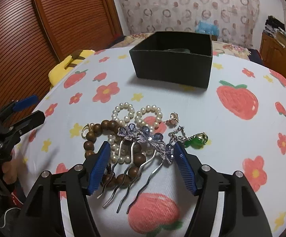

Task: Organize jewelry
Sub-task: 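Move both open grippers back to the remaining jewelry pile, then close the left gripper on the wooden bead bracelet while the right gripper closes on the silver hair comb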

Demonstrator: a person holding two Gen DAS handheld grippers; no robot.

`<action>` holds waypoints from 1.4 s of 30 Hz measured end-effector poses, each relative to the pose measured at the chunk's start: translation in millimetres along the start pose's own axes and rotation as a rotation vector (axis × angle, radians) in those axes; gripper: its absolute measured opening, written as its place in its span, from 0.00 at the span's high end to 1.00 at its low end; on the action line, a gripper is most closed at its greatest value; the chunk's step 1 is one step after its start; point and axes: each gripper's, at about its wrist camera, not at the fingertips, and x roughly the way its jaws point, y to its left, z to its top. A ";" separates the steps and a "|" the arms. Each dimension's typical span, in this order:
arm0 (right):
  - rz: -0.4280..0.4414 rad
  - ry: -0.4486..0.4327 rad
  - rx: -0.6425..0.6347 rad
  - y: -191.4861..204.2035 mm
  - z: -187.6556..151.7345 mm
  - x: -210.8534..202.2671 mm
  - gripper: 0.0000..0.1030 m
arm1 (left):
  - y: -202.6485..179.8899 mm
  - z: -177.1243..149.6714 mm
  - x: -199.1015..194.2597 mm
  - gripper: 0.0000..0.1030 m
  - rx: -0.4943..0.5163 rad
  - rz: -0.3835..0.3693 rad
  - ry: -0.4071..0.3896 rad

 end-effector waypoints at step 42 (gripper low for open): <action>-0.059 -0.053 -0.065 -31.0 -32.0 -54.2 0.68 | -68.6 17.2 78.8 0.69 0.211 -0.186 0.219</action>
